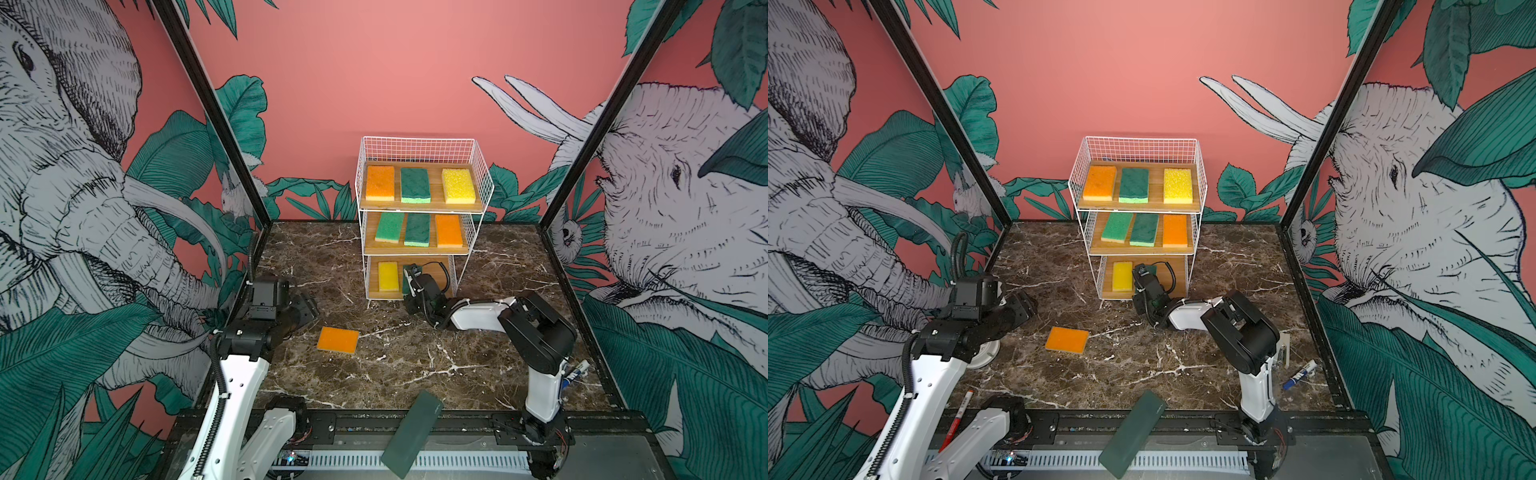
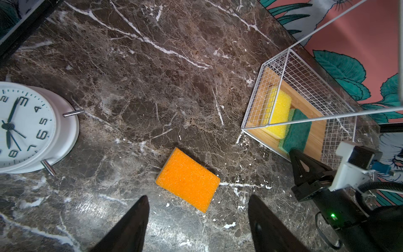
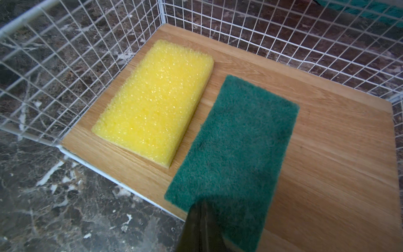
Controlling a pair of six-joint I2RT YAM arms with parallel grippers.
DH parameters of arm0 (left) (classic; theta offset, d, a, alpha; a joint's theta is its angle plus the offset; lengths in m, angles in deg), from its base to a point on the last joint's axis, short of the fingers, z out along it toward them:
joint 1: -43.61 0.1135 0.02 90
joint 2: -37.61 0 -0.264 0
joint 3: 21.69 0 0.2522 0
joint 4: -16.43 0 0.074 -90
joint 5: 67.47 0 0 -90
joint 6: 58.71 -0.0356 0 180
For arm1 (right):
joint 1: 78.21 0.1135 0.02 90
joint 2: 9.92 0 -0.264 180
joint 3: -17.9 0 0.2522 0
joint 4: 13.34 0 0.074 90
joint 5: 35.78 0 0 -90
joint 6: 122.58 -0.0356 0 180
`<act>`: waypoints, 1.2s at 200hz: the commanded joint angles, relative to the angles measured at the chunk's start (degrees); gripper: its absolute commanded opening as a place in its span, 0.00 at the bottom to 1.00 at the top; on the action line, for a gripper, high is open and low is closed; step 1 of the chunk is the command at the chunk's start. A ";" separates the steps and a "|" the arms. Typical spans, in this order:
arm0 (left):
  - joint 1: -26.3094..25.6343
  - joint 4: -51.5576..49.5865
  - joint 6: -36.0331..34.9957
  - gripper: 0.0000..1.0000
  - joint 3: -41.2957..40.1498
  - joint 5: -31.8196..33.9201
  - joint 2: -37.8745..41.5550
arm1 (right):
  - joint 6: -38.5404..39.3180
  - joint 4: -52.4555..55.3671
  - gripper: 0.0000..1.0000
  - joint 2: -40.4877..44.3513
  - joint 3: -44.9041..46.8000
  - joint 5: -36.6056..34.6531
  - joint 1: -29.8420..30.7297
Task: Arrange cleaning sponges on a shelf
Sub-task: Move the cleaning sponge to the shelf.
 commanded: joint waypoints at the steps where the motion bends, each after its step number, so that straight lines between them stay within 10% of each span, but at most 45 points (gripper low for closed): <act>1: 0.11 -0.19 0.00 0.73 -0.22 1.09 -0.01 | -0.11 -0.73 0.08 -1.52 -1.14 -0.40 -0.71; 137: 0.07 0.20 0.64 0.73 -3.29 1.12 -0.13 | -0.63 -0.72 0.10 0.78 -0.10 -1.30 -1.74; 240: 0.09 -5.67 4.01 0.79 -10.30 3.06 -2.36 | 3.79 0.48 0.46 15.95 6.09 0.17 4.96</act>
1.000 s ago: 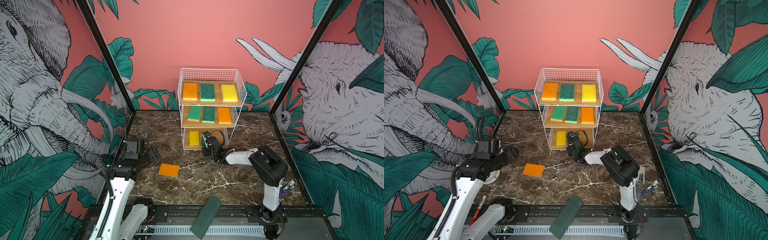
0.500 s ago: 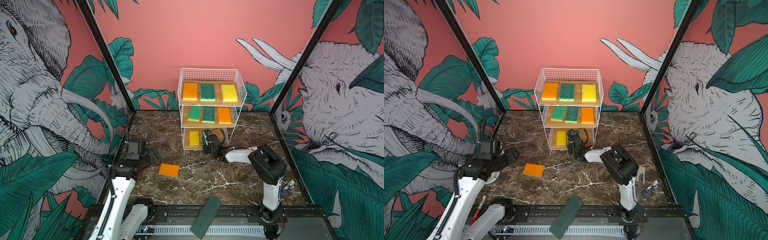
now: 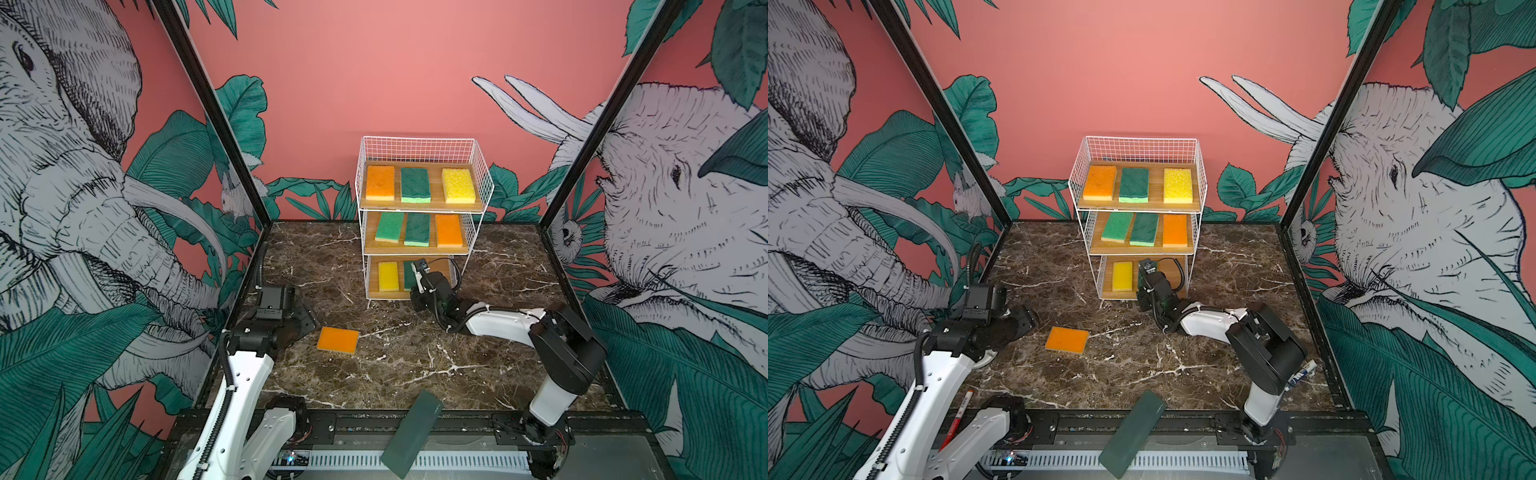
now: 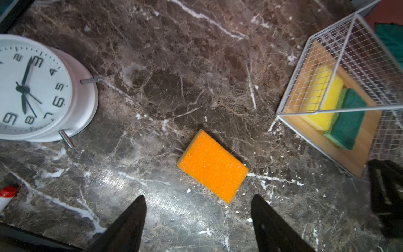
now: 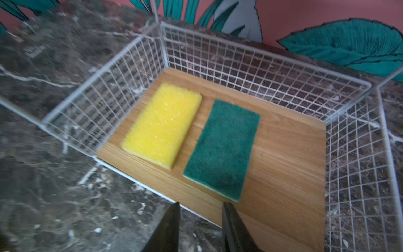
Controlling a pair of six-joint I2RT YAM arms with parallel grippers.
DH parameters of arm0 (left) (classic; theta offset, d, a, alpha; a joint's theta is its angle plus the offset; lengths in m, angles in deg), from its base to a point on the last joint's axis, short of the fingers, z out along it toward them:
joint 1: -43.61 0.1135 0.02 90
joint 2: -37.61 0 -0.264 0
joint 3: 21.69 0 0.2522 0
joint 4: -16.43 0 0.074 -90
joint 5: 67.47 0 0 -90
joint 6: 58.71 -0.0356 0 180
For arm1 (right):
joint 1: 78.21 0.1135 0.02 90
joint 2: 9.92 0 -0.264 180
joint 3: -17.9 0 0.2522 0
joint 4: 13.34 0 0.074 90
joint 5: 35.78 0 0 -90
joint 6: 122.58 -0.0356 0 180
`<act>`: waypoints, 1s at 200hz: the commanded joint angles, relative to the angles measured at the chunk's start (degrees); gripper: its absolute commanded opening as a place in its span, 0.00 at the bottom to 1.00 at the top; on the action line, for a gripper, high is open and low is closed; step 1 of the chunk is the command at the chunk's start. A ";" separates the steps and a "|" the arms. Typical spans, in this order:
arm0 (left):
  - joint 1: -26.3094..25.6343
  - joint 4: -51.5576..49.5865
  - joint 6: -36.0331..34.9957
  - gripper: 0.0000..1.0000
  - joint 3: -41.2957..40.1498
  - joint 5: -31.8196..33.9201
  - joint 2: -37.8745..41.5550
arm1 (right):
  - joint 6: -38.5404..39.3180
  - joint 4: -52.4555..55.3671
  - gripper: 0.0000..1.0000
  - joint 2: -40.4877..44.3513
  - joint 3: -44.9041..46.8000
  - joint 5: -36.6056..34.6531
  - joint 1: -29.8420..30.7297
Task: Arrange cleaning sponges on a shelf
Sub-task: Move the cleaning sponge to the shelf, then move the cleaning sponge to the center of the table.
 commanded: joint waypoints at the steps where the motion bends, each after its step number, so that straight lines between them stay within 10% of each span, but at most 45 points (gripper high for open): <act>1: 0.12 -2.21 2.45 0.79 -3.98 0.69 -1.49 | 2.85 -0.47 0.47 2.72 1.34 2.32 2.78; 46: 0.09 6.39 4.91 0.62 -9.58 0.48 -8.24 | 4.81 3.81 0.68 2.40 -0.31 16.06 3.02; 94: 0.20 13.37 7.30 0.10 -11.67 4.04 -12.93 | 7.23 8.58 0.69 0.34 -3.34 28.67 3.42; 200: 0.09 24.63 9.64 0.05 -11.81 -3.84 -25.02 | 16.84 14.84 0.84 -5.47 -8.06 32.19 6.68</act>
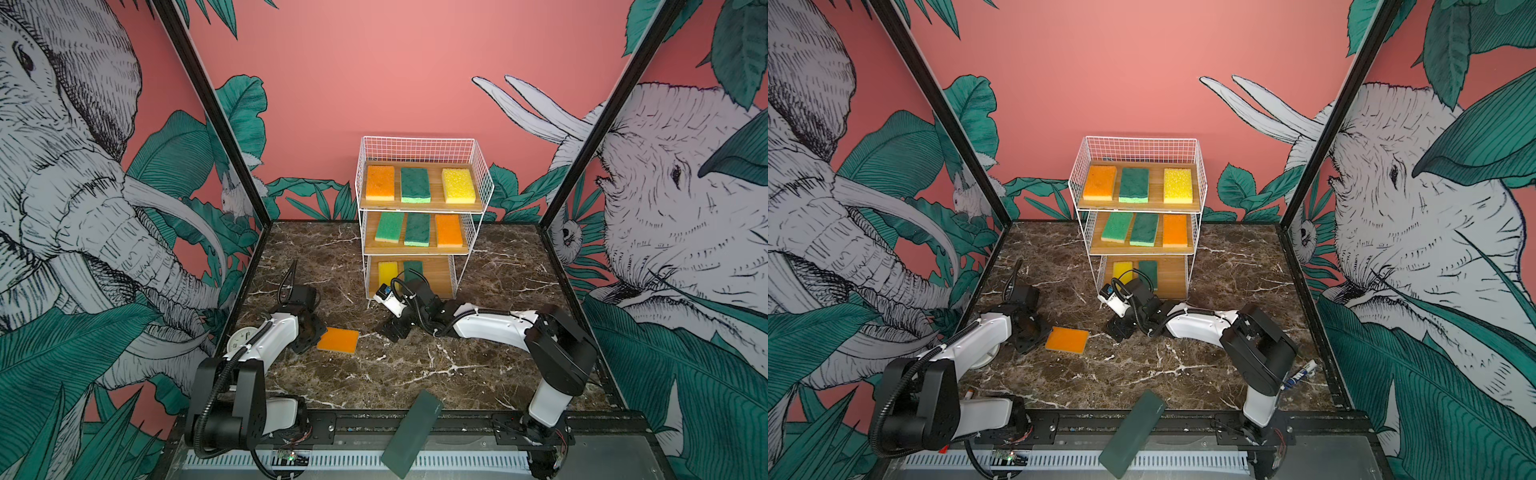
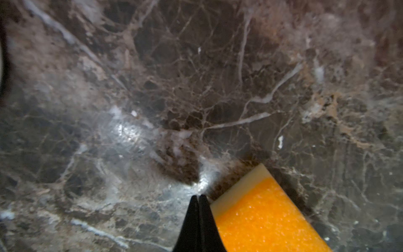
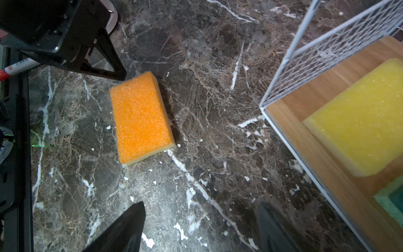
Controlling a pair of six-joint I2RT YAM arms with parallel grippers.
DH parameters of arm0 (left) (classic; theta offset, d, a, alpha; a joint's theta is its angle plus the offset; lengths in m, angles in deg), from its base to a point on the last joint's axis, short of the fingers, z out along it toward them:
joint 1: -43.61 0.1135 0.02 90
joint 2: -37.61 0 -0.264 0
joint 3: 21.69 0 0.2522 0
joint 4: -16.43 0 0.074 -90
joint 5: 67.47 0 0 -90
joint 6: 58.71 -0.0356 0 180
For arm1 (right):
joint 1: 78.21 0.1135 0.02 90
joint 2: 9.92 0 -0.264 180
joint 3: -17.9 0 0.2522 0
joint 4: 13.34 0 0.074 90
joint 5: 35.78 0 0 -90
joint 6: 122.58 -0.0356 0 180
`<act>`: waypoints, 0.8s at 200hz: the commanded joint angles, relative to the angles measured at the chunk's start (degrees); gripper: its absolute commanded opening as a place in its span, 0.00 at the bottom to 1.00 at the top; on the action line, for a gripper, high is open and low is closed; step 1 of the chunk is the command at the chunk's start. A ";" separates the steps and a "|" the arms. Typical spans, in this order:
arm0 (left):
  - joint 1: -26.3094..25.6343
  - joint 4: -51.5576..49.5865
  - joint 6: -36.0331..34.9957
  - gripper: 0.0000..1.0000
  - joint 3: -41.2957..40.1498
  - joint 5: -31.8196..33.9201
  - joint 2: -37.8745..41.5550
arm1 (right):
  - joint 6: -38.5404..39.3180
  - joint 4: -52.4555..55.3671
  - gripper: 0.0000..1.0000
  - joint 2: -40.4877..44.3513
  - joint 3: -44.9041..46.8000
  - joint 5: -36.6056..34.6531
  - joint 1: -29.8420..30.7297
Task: Arrange cleaning sponges on a shelf
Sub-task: Move the cleaning sponge to the center of the table.
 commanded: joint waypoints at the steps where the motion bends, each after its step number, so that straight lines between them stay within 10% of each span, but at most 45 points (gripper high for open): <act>1: 0.03 3.57 2.67 0.05 -1.35 -4.16 1.35 | 4.16 0.29 0.84 -0.96 -0.82 1.36 0.80; 160: -8.64 5.70 11.26 0.05 -4.34 -7.58 6.52 | 18.59 8.36 0.90 -4.76 -2.02 0.95 4.96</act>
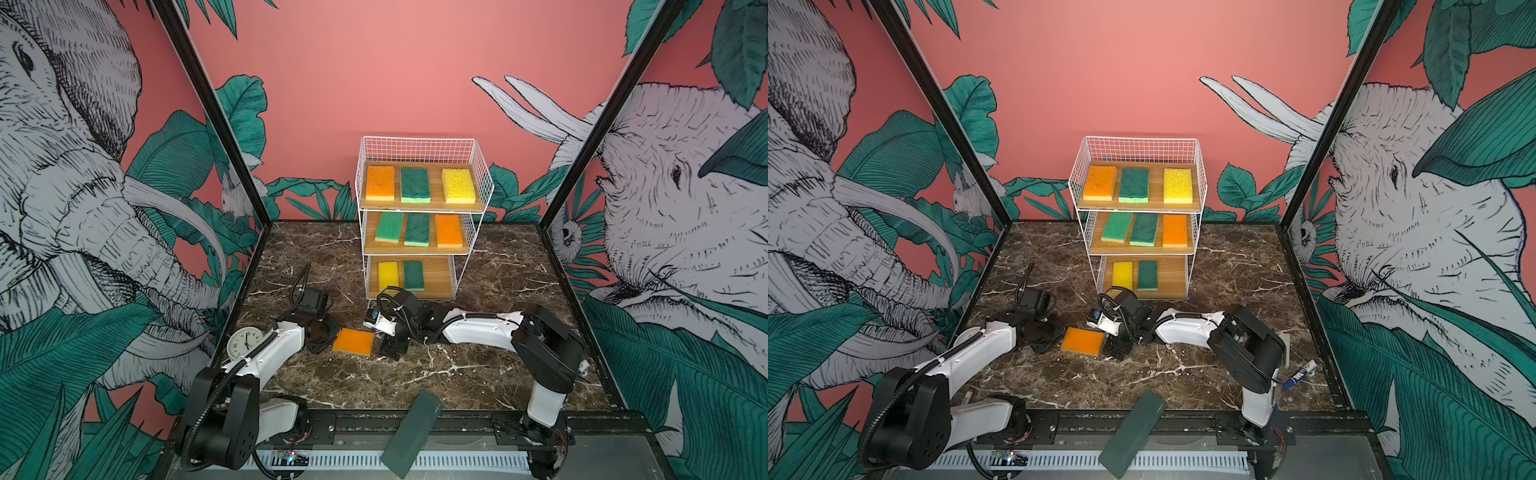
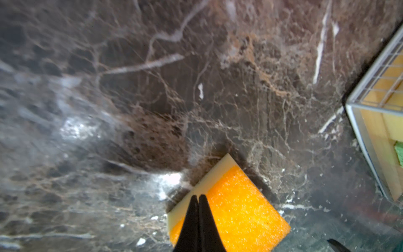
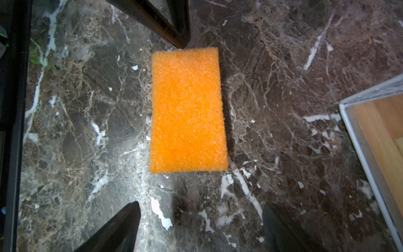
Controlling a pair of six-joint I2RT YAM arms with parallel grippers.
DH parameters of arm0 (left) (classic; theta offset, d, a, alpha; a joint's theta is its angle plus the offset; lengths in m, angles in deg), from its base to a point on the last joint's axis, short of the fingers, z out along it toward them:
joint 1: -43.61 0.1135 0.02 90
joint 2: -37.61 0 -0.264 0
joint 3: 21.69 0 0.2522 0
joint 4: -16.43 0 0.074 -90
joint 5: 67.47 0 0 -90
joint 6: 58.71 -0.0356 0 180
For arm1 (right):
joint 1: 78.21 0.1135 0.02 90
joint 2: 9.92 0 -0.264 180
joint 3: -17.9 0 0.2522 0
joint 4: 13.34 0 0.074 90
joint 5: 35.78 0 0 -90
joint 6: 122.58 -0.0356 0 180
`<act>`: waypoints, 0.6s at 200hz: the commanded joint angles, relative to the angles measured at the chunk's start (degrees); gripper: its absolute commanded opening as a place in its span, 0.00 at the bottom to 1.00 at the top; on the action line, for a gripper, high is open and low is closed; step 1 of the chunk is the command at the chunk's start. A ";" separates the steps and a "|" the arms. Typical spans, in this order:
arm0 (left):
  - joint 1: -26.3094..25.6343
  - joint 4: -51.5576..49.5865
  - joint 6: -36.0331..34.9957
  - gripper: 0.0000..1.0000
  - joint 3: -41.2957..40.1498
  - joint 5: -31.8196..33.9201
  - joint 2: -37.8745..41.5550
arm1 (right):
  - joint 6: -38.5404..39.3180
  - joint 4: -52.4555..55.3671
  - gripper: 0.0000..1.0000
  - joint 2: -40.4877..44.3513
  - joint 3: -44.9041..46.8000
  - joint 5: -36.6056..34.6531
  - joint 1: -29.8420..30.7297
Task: Arrange cleaning sponges on a shelf
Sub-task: Move the cleaning sponge to the center of the table.
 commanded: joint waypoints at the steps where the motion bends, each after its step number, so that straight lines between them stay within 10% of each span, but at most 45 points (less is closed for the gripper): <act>1: -0.35 -0.51 2.22 0.05 -0.94 0.48 2.32 | 3.81 1.75 0.90 -1.68 -0.83 -0.22 0.47; 120: -0.92 -2.44 3.94 0.14 -1.13 0.57 7.15 | 3.49 2.01 0.96 -7.54 -6.25 1.37 0.65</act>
